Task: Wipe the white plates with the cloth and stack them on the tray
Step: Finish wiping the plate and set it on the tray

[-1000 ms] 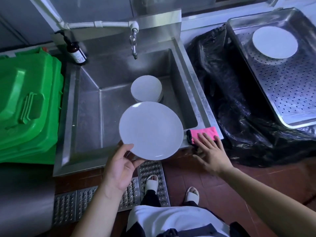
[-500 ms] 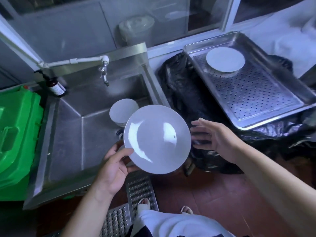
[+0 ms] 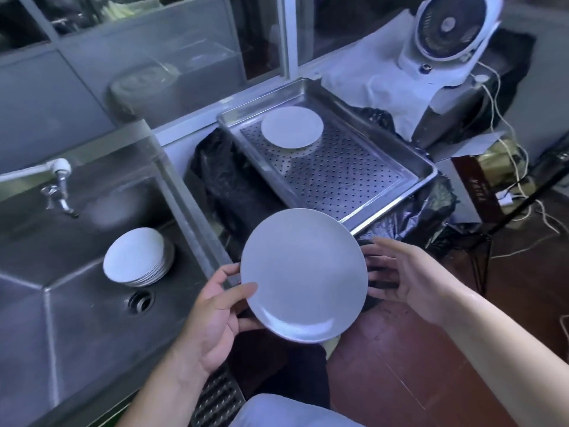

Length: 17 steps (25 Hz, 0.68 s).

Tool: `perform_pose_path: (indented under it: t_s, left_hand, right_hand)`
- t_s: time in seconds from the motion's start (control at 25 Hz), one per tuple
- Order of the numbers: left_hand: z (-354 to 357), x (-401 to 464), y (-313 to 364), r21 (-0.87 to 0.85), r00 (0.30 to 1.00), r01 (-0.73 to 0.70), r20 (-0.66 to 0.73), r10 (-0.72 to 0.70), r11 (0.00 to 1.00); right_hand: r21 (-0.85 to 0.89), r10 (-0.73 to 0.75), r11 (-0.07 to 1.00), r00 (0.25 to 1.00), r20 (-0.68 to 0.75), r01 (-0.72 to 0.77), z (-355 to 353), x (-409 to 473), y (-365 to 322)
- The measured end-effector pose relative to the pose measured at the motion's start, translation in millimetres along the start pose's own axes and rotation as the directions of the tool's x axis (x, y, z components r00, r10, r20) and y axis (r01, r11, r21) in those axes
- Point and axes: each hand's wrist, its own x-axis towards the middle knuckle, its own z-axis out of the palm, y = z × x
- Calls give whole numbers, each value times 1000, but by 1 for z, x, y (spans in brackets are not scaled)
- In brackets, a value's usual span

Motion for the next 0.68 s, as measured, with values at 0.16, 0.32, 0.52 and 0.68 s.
perform_pose_path:
  t_s: [0.16, 0.32, 0.52, 0.68]
  left_hand:
    - [55, 59, 13, 91, 1000, 7, -12, -6, 996]
    - [105, 128, 28, 131, 998, 60, -36, -56, 990]
    - [162, 203, 36, 84, 984, 169, -70, -163, 982]
    - [185, 240, 33, 4, 952, 248, -184, -243, 969]
  right_hand:
    - [-33, -46, 999, 993, -111, 43, -29, 37, -48]
    - [-139, -55, 990, 984, -169, 32, -52, 94, -116]
    - [-311, -22, 950, 984, -178, -35, -72, 188, -188]
    - [-363, 70, 925, 989, -127, -112, -83, 244, -203]
